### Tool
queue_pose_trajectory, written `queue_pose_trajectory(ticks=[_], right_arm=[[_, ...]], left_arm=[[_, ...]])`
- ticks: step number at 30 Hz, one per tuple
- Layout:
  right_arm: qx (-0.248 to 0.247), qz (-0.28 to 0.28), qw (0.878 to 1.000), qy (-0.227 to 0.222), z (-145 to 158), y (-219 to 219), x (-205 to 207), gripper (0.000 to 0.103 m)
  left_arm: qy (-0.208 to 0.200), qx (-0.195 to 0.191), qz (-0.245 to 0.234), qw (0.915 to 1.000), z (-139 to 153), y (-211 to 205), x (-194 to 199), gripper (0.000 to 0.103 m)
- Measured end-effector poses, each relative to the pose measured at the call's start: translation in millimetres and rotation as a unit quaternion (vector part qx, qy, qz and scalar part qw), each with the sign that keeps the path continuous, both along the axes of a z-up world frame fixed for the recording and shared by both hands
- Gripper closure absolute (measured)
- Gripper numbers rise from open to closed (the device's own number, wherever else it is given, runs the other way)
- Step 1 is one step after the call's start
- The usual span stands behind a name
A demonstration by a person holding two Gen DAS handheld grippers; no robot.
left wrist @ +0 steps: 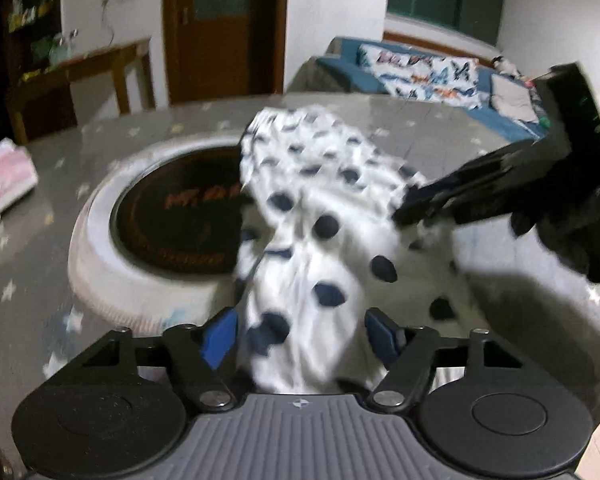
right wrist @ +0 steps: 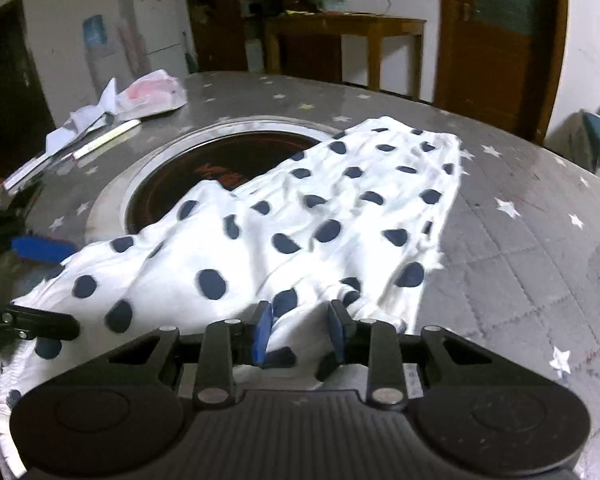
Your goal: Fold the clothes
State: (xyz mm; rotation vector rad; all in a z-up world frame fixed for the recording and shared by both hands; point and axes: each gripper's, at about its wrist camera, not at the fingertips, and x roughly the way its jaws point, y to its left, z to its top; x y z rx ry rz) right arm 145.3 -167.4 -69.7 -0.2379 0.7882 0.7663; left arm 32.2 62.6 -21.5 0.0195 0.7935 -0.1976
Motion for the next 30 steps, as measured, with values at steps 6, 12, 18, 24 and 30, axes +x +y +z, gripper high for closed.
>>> queue_pose_trajectory(ticks=[6, 12, 18, 24, 30], right_arm=[[0.013, 0.021, 1.000, -0.019, 17, 10, 1, 0.073], [0.020, 0.076, 0.997, -0.011, 17, 61, 13, 0.073], [0.004, 0.100, 0.995, 0.004, -1, 109, 28, 0.074], [0.006, 0.114, 0.993, 0.004, -5, 130, 30, 0.072], [0.031, 0.108, 0.994, 0.001, 13, 109, 22, 0.072]], left_arm=[[-0.011, -0.023, 0.015, 0.9996, 8, 15, -10, 0.037], [-0.006, -0.055, 0.034, 0.9979, 9, 23, -10, 0.055], [0.005, -0.089, 0.047, 0.9949, 9, 31, -17, 0.081], [-0.001, -0.101, 0.053, 0.9935, 19, 36, -26, 0.095], [0.000, -0.099, 0.059, 0.9933, 22, 41, -35, 0.097]])
